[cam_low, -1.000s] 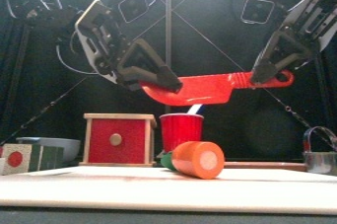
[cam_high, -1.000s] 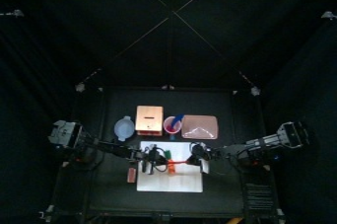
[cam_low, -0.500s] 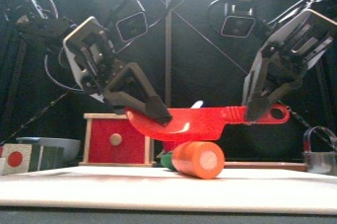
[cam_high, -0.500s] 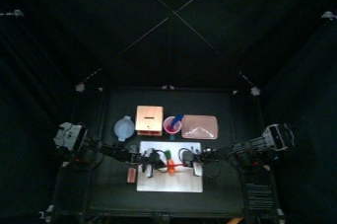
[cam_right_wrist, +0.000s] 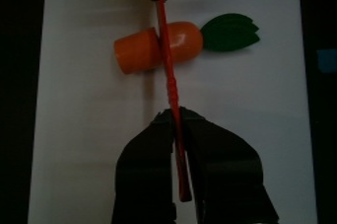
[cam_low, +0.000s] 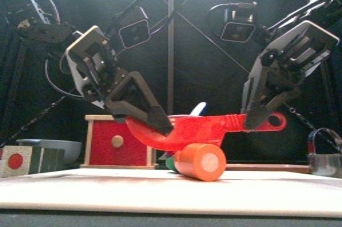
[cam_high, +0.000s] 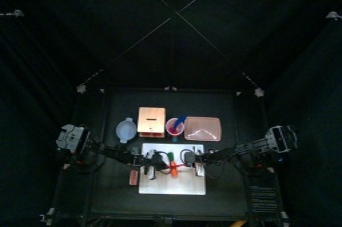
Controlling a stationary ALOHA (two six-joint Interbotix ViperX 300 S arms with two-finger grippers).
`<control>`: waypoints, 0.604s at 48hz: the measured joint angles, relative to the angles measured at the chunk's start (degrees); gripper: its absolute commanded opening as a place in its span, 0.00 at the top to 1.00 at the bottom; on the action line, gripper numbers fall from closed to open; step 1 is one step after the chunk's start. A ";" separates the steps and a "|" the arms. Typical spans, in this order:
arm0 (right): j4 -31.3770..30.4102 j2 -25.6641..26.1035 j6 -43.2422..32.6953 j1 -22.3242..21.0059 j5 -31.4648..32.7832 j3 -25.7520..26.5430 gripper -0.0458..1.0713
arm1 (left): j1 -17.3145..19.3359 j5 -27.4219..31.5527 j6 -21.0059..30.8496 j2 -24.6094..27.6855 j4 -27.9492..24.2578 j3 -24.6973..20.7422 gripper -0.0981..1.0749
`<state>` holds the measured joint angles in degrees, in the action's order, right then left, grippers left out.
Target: Cut carrot
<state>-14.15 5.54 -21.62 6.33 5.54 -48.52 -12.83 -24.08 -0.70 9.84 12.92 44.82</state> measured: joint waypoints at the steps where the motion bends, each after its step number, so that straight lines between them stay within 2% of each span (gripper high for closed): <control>1: 0.18 -0.44 0.00 0.00 -0.09 0.09 0.67 | -0.09 0.09 0.09 0.18 0.00 0.00 0.57; 16: 3.16 -5.80 0.00 0.35 -0.44 1.23 0.67 | -0.09 3.43 0.09 2.90 0.44 -0.44 0.57; 29: 3.87 -6.50 0.00 0.97 -0.35 2.02 0.67 | -0.18 4.22 0.09 2.64 0.44 -0.26 0.57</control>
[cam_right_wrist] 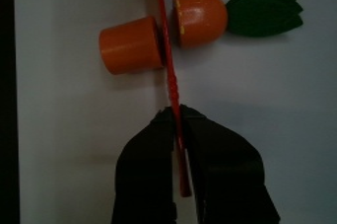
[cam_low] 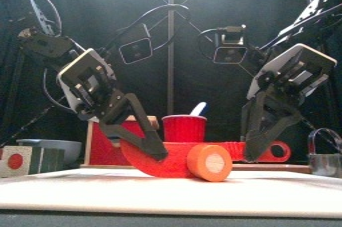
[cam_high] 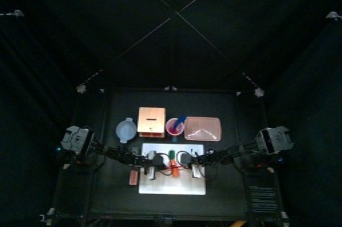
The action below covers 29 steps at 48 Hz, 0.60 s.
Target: Cut carrot
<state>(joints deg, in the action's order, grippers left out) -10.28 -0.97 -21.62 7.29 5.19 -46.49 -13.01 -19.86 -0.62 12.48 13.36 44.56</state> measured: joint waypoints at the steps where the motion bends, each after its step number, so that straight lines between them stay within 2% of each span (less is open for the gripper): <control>1: 0.00 0.09 0.00 0.00 -0.09 0.00 0.67 | 0.00 0.00 0.00 0.00 0.00 0.09 0.57; 15: -0.26 0.35 0.00 0.53 0.88 0.53 0.67 | 0.00 0.44 -0.09 -1.05 -0.09 -0.09 0.57; 22: -0.88 2.99 0.00 0.70 3.69 1.05 0.67 | 0.00 0.88 -0.18 -3.34 -1.14 0.00 0.57; 29: -1.23 6.68 0.00 0.97 6.50 1.23 0.67 | 0.18 0.79 -0.09 -7.12 -4.31 0.00 0.57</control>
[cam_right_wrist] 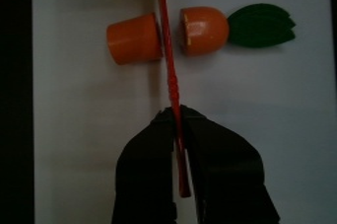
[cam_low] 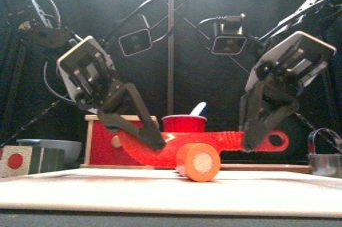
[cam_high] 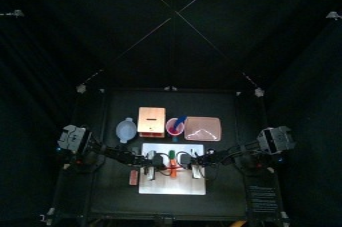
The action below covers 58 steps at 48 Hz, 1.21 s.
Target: Cut carrot
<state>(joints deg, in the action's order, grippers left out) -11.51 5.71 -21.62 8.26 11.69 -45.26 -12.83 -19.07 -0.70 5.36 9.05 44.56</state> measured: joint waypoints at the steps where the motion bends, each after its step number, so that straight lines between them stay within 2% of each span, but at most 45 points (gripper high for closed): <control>1: 0.00 0.53 0.00 0.00 0.35 0.00 0.67 | 0.09 0.00 0.00 -0.53 -0.53 0.00 0.57; 9: 0.00 4.66 0.00 0.44 3.43 0.09 0.67 | 0.79 -0.62 0.00 -3.96 -3.60 0.09 0.56; 14: -0.09 7.38 -0.09 0.70 5.80 0.35 0.67 | 1.14 -1.67 -0.09 -5.45 -4.31 0.09 0.50; 28: 2.02 12.74 -0.18 0.79 11.34 -1.14 0.67 | 1.58 -9.58 -0.09 -6.42 -5.45 0.26 0.14; 31: 3.87 13.36 -0.26 0.88 11.95 -1.93 0.67 | 1.49 -11.60 -0.09 -6.42 -5.45 0.70 0.11; 38: 11.60 15.73 -0.70 0.88 16.87 -4.57 0.67 | 1.49 -15.73 -0.70 -6.59 -5.54 2.02 0.10; 43: 19.78 18.11 -0.97 0.70 20.83 -6.68 0.67 | 1.41 -18.02 -1.67 -6.59 -4.92 3.08 0.10; 48: 26.54 21.27 -2.90 0.70 21.97 -8.88 0.67 | 1.14 -19.69 -3.69 -6.59 -2.99 3.78 0.10; 53: 30.06 24.96 -7.12 0.70 22.15 -10.81 0.67 | 0.70 -20.13 -5.98 -6.59 -1.23 4.13 0.10; 58: 30.32 29.36 -13.97 0.70 22.15 -12.74 0.67 | -0.09 -20.21 -8.00 -6.59 0.26 4.39 0.10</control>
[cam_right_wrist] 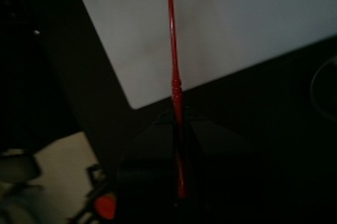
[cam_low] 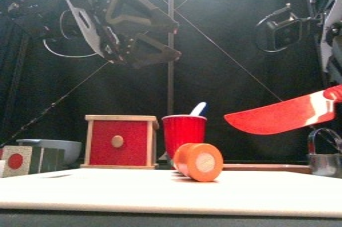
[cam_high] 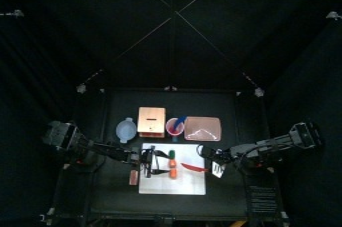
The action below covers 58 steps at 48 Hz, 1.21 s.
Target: Cut carrot
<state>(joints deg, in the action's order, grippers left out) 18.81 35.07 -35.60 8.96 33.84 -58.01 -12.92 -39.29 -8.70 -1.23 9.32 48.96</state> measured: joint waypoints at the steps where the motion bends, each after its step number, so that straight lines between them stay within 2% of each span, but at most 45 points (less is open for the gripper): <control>1: -0.18 1.14 -2.90 0.00 -0.09 -0.62 0.67 | -0.18 0.00 -0.35 0.00 0.35 0.09 0.10; 8: -2.81 5.89 -14.33 -0.09 -2.20 -3.87 0.67 | -0.70 0.00 -3.34 0.00 4.83 1.23 0.10; 16: -6.94 6.24 -27.95 0.18 -4.39 -6.68 0.66 | -0.70 0.00 -8.09 0.00 8.26 2.64 0.10; 24: -9.58 6.50 -31.73 1.23 -6.50 -7.47 0.64 | -0.88 0.00 -13.01 -0.26 8.70 2.81 0.10; 31: -7.21 6.15 -31.82 1.32 -8.96 -8.09 0.61 | -1.49 0.00 -16.26 -1.32 8.88 2.90 0.10; 37: -3.60 3.25 -31.82 1.32 -10.20 -8.53 0.49 | -2.11 0.00 -16.52 -1.76 9.67 3.08 0.10; 50: -1.41 -5.71 -31.82 1.58 -17.31 -8.26 0.14 | -2.37 0.00 -16.52 -1.85 10.90 3.43 0.10; 53: -0.97 -7.47 -31.82 2.02 -18.11 -7.56 0.10 | -2.55 -0.09 -16.52 -1.85 11.07 3.60 0.10; 58: -0.79 -10.11 -31.82 3.34 -18.54 -5.71 0.10 | -2.64 -0.09 -16.52 -1.93 11.07 3.69 0.10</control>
<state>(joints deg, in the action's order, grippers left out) 18.02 24.96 -67.41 12.30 15.29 -63.72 -15.56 -39.38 -25.22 -3.16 20.39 52.65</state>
